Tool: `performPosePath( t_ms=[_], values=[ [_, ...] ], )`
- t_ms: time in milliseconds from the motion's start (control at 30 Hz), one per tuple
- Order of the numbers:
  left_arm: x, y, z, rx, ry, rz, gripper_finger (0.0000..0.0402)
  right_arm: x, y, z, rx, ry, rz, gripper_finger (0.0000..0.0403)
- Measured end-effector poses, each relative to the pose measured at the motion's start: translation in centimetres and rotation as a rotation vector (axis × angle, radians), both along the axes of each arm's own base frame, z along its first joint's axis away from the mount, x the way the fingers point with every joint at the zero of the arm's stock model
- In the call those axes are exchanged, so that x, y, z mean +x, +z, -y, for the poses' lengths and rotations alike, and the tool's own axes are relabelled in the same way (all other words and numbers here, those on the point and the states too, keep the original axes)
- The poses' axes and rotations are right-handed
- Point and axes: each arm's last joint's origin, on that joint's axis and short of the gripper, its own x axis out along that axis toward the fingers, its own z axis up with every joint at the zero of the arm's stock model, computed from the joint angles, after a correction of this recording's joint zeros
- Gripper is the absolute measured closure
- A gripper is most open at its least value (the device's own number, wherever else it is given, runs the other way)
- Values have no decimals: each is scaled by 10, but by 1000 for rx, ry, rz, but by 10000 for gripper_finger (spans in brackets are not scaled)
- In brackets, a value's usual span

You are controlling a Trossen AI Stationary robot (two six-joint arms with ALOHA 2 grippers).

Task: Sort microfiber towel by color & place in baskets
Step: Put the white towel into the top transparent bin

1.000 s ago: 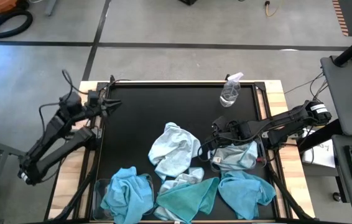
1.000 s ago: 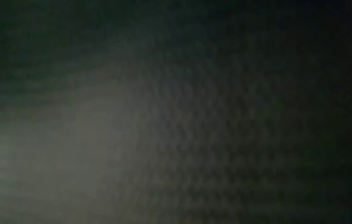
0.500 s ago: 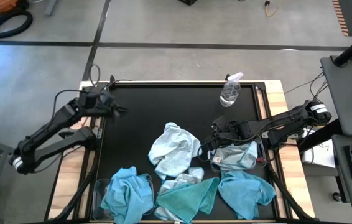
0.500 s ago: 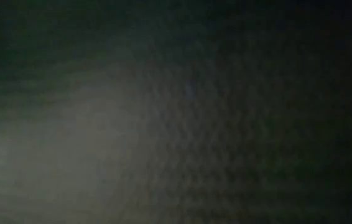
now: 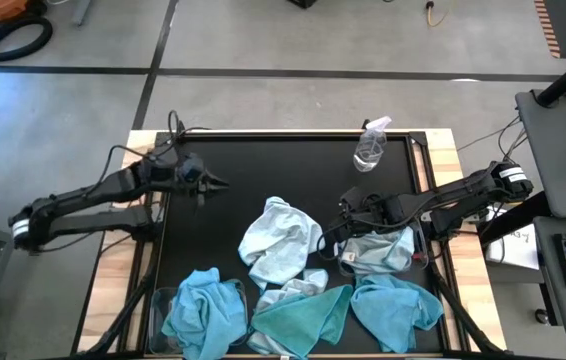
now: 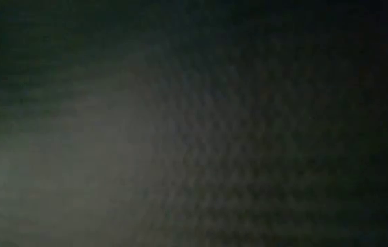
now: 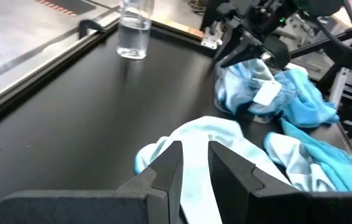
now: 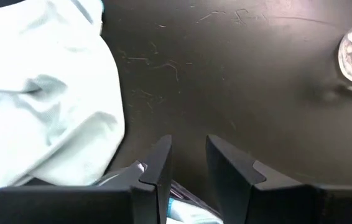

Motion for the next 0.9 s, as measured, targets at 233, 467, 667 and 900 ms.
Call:
performPosePath(
  t_ms=[233, 467, 667, 900],
  values=[
    [25, -1, 5, -51, -59, 57, 340, 0, 0, 0, 13, -29, 17, 310],
    [48, 2, 5, -90, -81, 68, 340, 1, 1, 0, 16, -29, 31, 310],
    [68, 14, -1, -47, -6, -59, 340, 1, 1, 0, 16, -27, 31, 310],
    [94, 28, 4, 66, 36, -274, 340, 1, 1, 0, 19, -27, 31, 310]
  ],
)
